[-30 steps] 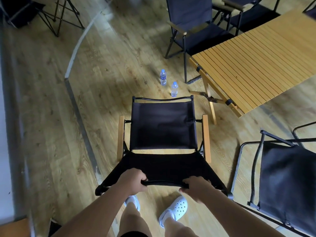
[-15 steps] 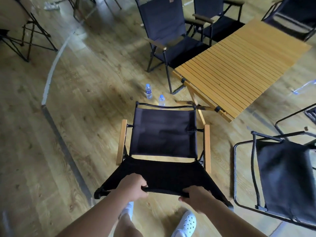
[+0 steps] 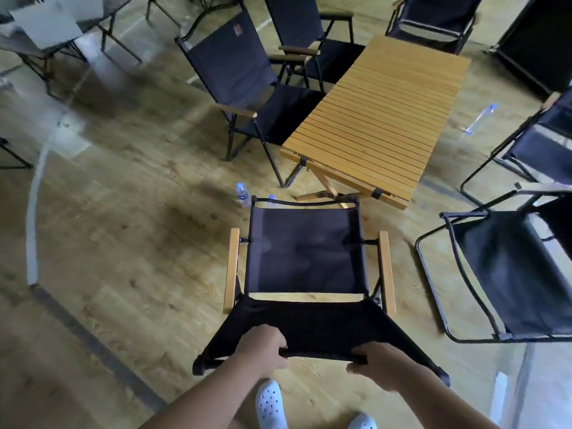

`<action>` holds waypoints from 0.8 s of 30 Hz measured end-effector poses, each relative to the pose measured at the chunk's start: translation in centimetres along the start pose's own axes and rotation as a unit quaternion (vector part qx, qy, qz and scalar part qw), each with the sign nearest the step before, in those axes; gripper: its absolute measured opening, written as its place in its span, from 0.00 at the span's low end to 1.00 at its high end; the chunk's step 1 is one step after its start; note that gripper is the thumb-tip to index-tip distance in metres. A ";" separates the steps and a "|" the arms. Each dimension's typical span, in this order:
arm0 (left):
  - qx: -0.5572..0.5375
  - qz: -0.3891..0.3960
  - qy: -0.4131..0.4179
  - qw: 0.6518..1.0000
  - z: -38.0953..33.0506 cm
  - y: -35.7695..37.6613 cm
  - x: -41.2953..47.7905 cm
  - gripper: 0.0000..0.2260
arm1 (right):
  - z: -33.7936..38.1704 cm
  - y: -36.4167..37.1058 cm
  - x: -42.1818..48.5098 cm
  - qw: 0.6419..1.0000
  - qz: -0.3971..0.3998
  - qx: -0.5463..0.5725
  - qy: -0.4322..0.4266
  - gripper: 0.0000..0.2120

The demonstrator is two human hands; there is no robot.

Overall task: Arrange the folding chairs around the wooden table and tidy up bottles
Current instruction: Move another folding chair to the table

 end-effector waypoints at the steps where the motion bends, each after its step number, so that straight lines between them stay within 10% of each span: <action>1: 0.002 0.001 -0.005 1.000 0.4 -0.5 0.1 0.14 | 0.3 0.4 0.2 1.000 -0.006 0.011 0.004 0.25; 24: 0.150 0.004 0.062 0.987 8.5 -13.9 7.4 0.11 | 12.0 -0.6 7.0 0.988 -0.089 0.099 0.078 0.18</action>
Point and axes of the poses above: each hand's wrist, its own x-axis towards the middle knuckle, its own y-axis out of the palm, z = x × y, the point moved 3 cm from there along x, towards the middle knuckle, and after that the axes turned 4 degrees about -y, right-handed, at the moved point
